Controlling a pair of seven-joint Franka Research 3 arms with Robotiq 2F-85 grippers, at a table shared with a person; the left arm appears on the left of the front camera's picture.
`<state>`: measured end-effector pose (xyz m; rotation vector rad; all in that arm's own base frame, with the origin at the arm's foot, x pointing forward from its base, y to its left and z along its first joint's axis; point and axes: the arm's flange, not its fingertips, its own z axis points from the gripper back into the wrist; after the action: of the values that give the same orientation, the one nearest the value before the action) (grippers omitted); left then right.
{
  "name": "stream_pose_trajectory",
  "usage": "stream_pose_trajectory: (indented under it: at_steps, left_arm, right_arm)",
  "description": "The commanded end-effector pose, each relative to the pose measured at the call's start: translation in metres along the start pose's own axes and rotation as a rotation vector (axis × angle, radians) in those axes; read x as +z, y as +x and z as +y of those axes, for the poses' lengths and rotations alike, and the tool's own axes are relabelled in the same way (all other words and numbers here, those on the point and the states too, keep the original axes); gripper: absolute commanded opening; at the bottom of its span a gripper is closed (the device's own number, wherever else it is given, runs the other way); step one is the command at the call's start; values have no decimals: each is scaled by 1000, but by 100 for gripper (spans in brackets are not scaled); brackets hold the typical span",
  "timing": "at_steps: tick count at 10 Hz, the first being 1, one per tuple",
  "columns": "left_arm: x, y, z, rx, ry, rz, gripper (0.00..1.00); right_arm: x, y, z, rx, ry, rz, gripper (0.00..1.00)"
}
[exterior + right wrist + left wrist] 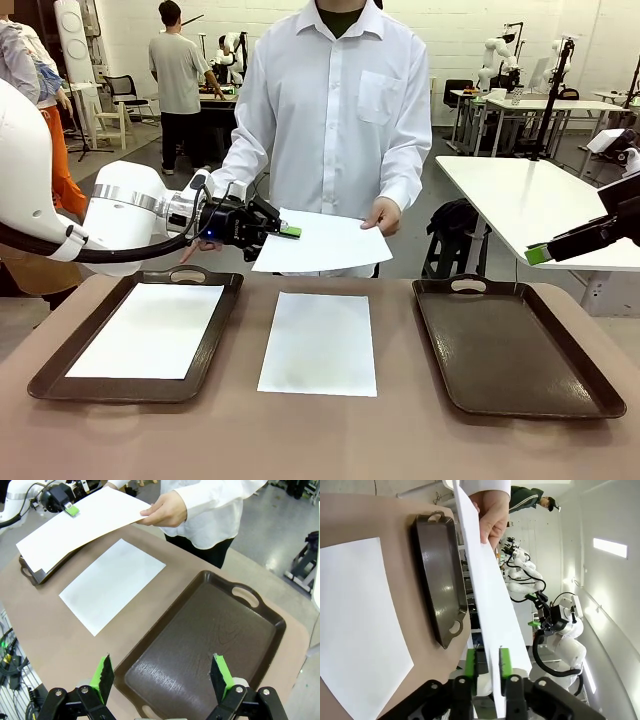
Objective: Sort the A4 documents.
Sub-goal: Receive the A4 Paper.
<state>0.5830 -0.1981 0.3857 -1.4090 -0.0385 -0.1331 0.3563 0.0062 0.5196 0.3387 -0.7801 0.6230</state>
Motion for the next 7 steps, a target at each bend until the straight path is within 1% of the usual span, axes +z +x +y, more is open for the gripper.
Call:
stream_pose_trajectory:
  at_steps: [1,5,6,7]
  left_arm:
    - [-2,1,-6,16,21,-9,0]
    - [1,-2,-8,13,6,-31,0]
    - [0,-3,-10,-16,7,0,0]
    - [4,-5,-14,4,46,-18,0]
  right_arm:
    - [-1,0,0,-1,2,1,100]
    - [-1,0,0,-1,2,1,100]
    - [-1,0,0,-1,2,1,100]
    - [-1,0,0,-1,2,1,100]
